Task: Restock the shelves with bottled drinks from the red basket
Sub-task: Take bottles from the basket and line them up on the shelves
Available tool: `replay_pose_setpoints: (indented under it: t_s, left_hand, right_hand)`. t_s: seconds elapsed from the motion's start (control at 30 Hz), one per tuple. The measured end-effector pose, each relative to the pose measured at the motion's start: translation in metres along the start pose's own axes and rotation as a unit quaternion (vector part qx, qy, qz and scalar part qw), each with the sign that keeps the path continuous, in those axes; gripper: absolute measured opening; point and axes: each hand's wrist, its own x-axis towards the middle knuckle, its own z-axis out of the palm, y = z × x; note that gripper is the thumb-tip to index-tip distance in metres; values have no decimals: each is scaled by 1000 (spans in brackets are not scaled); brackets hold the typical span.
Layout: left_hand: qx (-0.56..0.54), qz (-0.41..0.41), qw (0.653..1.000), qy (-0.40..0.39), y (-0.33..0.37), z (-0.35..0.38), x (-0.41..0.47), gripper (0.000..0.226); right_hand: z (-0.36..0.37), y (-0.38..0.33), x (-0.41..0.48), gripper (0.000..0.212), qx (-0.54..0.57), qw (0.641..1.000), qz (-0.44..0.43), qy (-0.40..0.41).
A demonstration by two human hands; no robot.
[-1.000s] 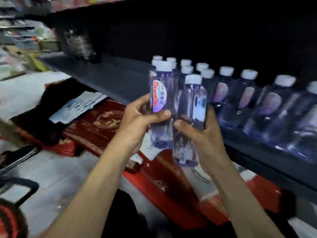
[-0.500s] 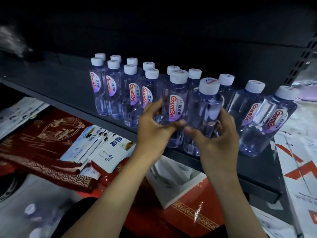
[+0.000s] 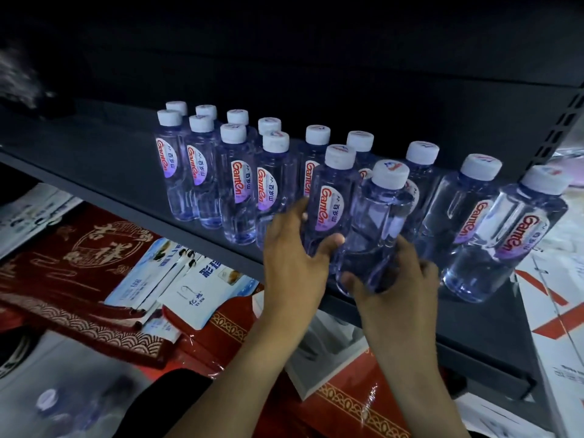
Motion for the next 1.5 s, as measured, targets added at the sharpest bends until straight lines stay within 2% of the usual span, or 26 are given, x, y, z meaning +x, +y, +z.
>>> replay_pose_setpoints:
  t_s: [0.27,0.4,0.53,0.77,0.87,0.93,1.1,1.27,1.37,1.5]
  left_hand:
    - [46,26,998,-20,-9,5,-10,78]
    - [63,38,997,19,-14,4,-11,71]
    - [73,44,995,50,-21,-2,-8,63]
    - [90,57,994,28,-24,-11,-6,57]
    - [164,106,980,33,-19,-24,-5,52]
    - [272,144,951,42,-16,-40,-2,49]
    - [436,138,886,78,-7,-104,1,49]
    - [543,57,832,102,-19,-209,-22,36]
    - [579,-31,805,130,-37,-284,-50,40]
    - [601,-125,769,182,-65,-377,-107,37]
  right_hand:
    - [2,7,3,71,36,999,3,-4]
    - [7,2,8,59,37,999,-15,-22]
    - [18,-3,9,63,21,999,-26,-23]
    - [20,-12,3,66,43,999,-9,-10]
    - [22,-23,-9,73,-1,997,-29,67]
    - [26,-36,-17,66,-40,992,-76,95]
    - [64,-76,-33,34,-53,986,-158,24]
    - [139,-127,-73,25,42,976,-193,-95]
    - [184,-150,-117,21,57,951,-222,-210]
    - [233,-171,-179,18,47,895,-270,-352]
